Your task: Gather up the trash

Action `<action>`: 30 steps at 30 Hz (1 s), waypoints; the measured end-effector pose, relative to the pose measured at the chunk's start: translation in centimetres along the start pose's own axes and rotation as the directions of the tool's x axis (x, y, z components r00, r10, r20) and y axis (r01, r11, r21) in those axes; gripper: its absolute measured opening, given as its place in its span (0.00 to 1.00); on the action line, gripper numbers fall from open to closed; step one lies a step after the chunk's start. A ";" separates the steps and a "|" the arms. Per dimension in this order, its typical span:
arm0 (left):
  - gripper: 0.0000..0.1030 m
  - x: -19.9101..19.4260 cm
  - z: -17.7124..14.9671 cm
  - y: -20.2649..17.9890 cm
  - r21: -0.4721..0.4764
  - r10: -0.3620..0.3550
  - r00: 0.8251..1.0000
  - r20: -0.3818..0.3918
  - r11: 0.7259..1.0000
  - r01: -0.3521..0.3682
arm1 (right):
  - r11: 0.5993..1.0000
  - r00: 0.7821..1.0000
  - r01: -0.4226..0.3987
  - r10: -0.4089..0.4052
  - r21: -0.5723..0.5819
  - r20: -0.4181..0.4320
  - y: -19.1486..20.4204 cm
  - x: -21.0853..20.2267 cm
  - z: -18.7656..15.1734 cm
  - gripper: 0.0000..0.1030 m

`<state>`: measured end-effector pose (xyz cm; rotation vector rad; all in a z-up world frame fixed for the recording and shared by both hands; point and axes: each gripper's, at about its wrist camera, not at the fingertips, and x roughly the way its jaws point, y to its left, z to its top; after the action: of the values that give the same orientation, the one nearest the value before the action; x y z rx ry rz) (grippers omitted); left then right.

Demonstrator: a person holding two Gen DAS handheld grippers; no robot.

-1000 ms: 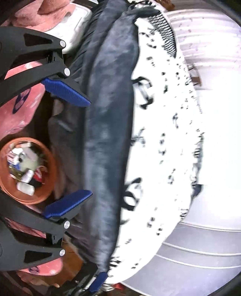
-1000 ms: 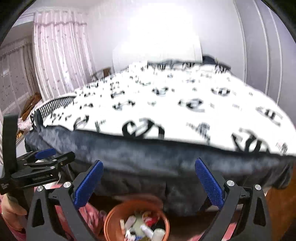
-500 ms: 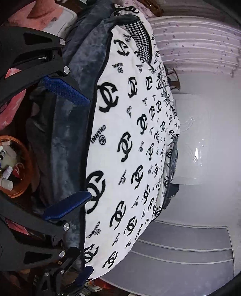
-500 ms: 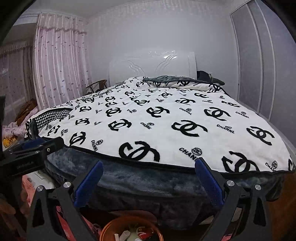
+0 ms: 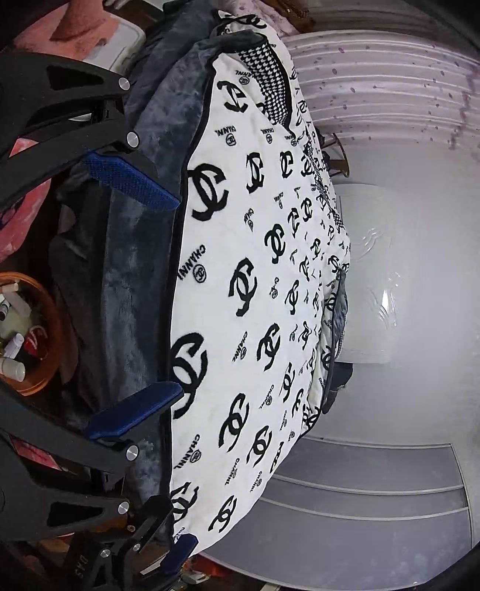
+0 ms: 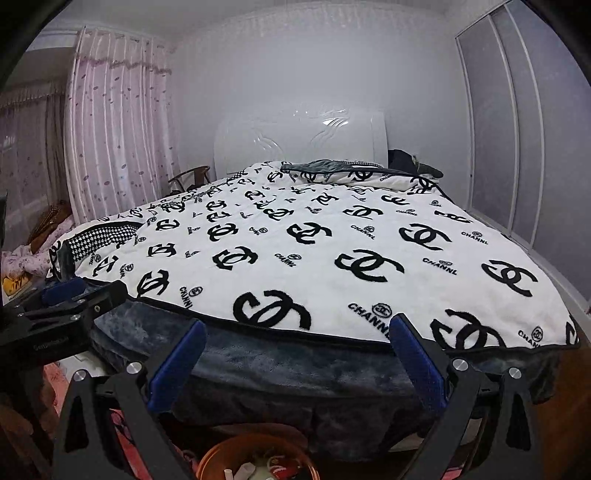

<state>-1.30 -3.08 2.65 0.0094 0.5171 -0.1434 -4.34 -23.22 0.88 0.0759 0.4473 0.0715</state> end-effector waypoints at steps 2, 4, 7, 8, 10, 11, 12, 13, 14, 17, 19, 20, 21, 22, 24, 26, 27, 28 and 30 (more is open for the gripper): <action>0.89 -0.1 0.0 0.0 0.000 0.002 1.000 0.005 1.000 -0.002 | 1.000 1.000 -0.001 0.001 -0.001 0.003 0.0 -0.2 0.1 0.95; 0.89 -0.2 0.0 0.0 -0.001 0.000 1.000 0.011 1.000 0.000 | 1.000 1.000 0.000 0.000 -0.001 0.005 0.0 -0.4 0.1 0.95; 0.89 -0.5 0.1 -0.3 0.006 -0.002 1.000 0.018 1.000 0.002 | 1.000 1.000 0.000 0.000 0.003 0.005 -0.1 -0.5 0.1 0.95; 0.89 -0.6 0.1 -0.3 0.007 -0.001 1.000 0.021 1.000 0.001 | 1.000 1.000 -0.002 0.002 0.001 0.004 -0.1 -0.5 0.1 0.95; 0.89 -0.7 0.2 -0.4 0.002 0.000 1.000 0.023 1.000 0.000 | 1.000 1.000 -0.001 0.001 -0.002 0.003 -0.2 -0.6 0.1 0.95; 0.89 -0.7 0.2 -0.4 0.001 0.001 1.000 0.023 1.000 -0.001 | 1.000 1.000 -0.001 0.001 -0.001 0.002 -0.2 -0.6 0.1 0.95; 0.89 -0.7 0.2 -0.4 0.001 0.002 1.000 0.024 1.000 -0.002 | 1.000 1.000 -0.002 0.002 0.000 0.000 -0.2 -0.6 0.1 0.95; 0.89 -0.7 0.2 -0.4 0.002 0.004 1.000 0.024 1.000 -0.004 | 1.000 1.000 -0.002 0.002 0.002 -0.001 -0.3 -0.6 0.1 0.95; 0.89 -0.7 0.2 -0.4 0.003 0.004 1.000 0.023 1.000 -0.004 | 1.000 1.000 -0.002 0.002 0.003 -0.002 -0.4 -0.6 0.1 0.95; 0.89 -0.7 0.2 -0.4 0.005 0.006 1.000 0.024 1.000 -0.006 | 1.000 1.000 -0.003 0.004 0.007 -0.004 -0.4 -0.7 0.1 0.95; 0.89 -0.7 0.1 -0.4 0.007 0.006 1.000 0.020 1.000 -0.006 | 1.000 1.000 -0.001 0.001 0.005 -0.006 -0.4 -0.7 0.1 0.95; 0.89 -0.6 0.1 -0.4 0.008 0.006 1.000 0.018 1.000 -0.006 | 1.000 1.000 0.000 0.000 0.005 -0.006 -0.5 -0.7 0.1 0.95; 0.89 -0.6 0.1 -0.5 0.010 0.009 1.000 0.017 1.000 -0.009 | 1.000 1.000 0.000 0.000 0.006 -0.007 -0.5 -0.7 0.1 0.95; 0.89 -0.6 0.1 -0.5 0.010 0.007 1.000 0.018 1.000 -0.007 | 1.000 1.000 -0.001 0.001 0.006 -0.008 -0.5 -0.7 0.1 0.95; 0.89 -0.7 0.0 -0.4 0.009 0.006 1.000 0.018 1.000 -0.006 | 1.000 1.000 0.000 0.001 0.005 -0.005 -0.5 -0.7 0.1 0.95; 0.89 -0.7 0.0 -0.5 0.010 0.004 1.000 0.016 1.000 -0.005 | 1.000 1.000 0.000 0.000 0.006 -0.007 -0.5 -0.7 0.1 0.95; 0.89 -0.7 0.0 -0.4 0.012 0.004 1.000 0.015 1.000 -0.004 | 1.000 1.000 0.000 0.000 0.007 -0.009 -0.5 -0.7 0.0 0.95; 0.89 -0.7 0.0 -0.5 0.013 0.005 1.000 0.016 1.000 -0.006 | 1.000 1.000 0.001 -0.001 0.008 -0.009 -0.6 -0.7 -0.1 0.95; 0.89 -0.8 0.0 -0.5 0.016 0.006 1.000 0.018 1.000 -0.007 | 1.000 1.000 0.002 -0.002 0.006 -0.011 -0.5 -0.7 -0.2 0.95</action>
<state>-2.07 -3.45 3.00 0.0256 0.4980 -0.1413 -5.05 -23.81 0.92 0.0812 0.4582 0.0688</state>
